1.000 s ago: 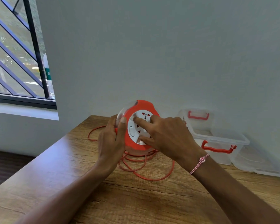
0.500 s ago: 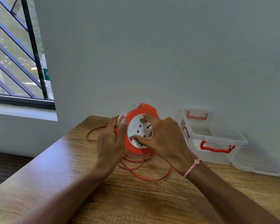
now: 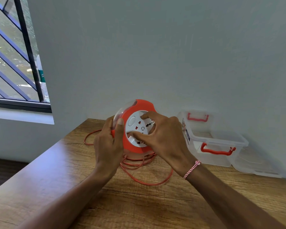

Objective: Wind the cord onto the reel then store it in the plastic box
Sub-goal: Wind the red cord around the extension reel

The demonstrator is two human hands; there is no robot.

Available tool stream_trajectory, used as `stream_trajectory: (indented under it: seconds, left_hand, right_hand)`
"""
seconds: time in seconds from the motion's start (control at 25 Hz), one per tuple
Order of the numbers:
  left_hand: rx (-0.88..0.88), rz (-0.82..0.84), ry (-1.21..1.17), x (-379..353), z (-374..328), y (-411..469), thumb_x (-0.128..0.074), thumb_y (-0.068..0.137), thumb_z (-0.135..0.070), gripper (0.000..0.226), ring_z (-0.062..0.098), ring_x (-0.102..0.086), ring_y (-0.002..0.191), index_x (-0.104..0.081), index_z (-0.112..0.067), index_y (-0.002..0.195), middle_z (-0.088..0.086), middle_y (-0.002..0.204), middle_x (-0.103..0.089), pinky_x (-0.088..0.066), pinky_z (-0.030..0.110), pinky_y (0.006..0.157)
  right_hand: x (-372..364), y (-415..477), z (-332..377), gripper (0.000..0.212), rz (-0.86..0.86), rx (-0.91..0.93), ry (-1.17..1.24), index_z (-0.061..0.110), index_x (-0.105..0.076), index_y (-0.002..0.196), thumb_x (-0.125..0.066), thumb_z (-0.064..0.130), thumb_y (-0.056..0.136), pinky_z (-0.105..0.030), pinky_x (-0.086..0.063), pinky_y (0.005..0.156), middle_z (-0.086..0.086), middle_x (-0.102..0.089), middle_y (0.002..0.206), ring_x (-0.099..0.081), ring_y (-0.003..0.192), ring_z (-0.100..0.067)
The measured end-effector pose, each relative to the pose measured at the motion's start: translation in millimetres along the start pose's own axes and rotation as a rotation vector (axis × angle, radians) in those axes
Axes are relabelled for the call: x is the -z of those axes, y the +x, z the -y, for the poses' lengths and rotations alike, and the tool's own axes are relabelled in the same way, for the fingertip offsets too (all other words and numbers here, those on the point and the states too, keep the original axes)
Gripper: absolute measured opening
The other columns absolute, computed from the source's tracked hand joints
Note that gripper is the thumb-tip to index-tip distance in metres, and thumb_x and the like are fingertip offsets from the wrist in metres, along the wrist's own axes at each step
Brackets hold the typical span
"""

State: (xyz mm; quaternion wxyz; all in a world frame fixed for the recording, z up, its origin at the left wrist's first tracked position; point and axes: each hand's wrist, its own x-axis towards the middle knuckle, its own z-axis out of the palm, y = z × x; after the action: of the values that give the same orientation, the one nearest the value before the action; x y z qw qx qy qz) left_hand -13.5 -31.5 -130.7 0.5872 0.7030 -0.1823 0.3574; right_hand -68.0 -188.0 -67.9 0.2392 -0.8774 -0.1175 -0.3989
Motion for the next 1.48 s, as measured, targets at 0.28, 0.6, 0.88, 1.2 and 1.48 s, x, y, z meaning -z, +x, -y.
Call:
stream_trajectory:
  seconds: [0.28, 0.6, 0.88, 1.2, 1.48]
  left_hand:
    - [0.232, -0.176, -0.187, 23.4, -3.8, 32.9, -0.04, 0.112, -0.049, 0.024, 0.017, -0.079, 0.084, -0.064, -0.046, 0.105, -0.011, 0.092, -0.077, -0.065, 0.035, 0.057]
    - [0.342, -0.176, -0.307, 25.2, -1.2, 34.6, -0.039, 0.112, -0.05, 0.024, 0.002, -0.078, 0.077, -0.063, -0.047, 0.108, -0.026, 0.085, -0.077, -0.06, 0.02, 0.051]
    - [0.332, -0.207, -0.305, 33.6, -3.8, 40.9, -0.039, 0.112, -0.051, 0.024, 0.007, -0.078, 0.074, -0.063, -0.047, 0.11, -0.02, 0.088, -0.078, -0.054, 0.016, 0.045]
    - [0.351, -0.179, -0.251, 38.8, 8.3, 45.1, -0.044, 0.11, -0.053, 0.025, 0.016, -0.075, 0.069, -0.065, -0.042, 0.104, 0.0, 0.092, -0.075, -0.053, 0.022, 0.043]
    - [0.363, -0.064, -0.253, 31.6, 8.3, 40.3, -0.047, 0.109, -0.05, 0.023, 0.02, -0.081, 0.084, -0.068, -0.043, 0.105, -0.008, 0.095, -0.08, -0.065, 0.032, 0.06]
  right_hand:
    - [0.9, 8.6, -28.1, 0.01, -0.126, -0.242, 0.252, 0.026, -0.064, 0.108, -0.066, 0.028, 0.098, -0.037, -0.062, 0.06, 0.008, -0.071, 0.081, -0.07, 0.057, -0.008]
    - [-50.8, -24.7, -15.8, 0.016, 0.383, -0.629, 0.854, 0.018, -0.064, 0.114, -0.067, 0.014, 0.099, -0.025, -0.06, 0.068, -0.007, -0.073, 0.112, -0.076, 0.087, -0.014]
    - [-24.3, -8.2, -32.0, 0.022, 0.45, -0.774, 1.274, 0.001, -0.06, 0.113, -0.042, 0.012, 0.11, -0.05, -0.064, 0.076, -0.014, -0.067, 0.086, -0.077, 0.08, -0.034]
    - [-5.1, -2.5, -60.1, 0.024, 0.53, -0.145, 0.028, 0.034, -0.08, 0.105, -0.056, 0.039, 0.104, -0.033, -0.054, 0.059, 0.003, -0.073, 0.068, -0.061, 0.054, -0.011]
    - [5.2, 1.6, -66.0, 0.029, 0.318, -0.197, 0.182, 0.029, -0.076, 0.112, -0.056, 0.047, 0.102, -0.031, -0.05, 0.074, 0.008, -0.073, 0.099, -0.067, 0.085, -0.006]
